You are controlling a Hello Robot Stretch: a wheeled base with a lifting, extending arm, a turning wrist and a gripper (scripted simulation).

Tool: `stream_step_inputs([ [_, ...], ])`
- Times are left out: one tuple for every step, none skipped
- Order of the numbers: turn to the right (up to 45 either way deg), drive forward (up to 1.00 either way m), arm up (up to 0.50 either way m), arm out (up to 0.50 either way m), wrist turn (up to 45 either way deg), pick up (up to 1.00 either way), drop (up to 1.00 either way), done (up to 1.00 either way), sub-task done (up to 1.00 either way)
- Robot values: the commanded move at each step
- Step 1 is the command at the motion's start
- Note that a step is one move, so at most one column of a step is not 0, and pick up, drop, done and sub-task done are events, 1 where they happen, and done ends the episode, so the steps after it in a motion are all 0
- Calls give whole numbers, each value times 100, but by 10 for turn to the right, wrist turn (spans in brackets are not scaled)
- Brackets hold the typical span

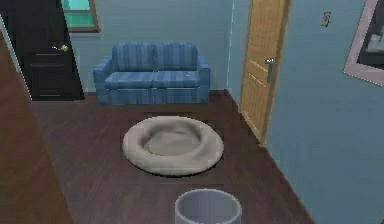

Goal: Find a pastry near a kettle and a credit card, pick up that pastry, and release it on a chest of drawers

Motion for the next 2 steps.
stream_step_inputs([
  [0, 75, 0, 0, 0, 0, 0, 0, 0],
  [-450, 0, 0, 0, 0, 0, 0, 0, 0],
])
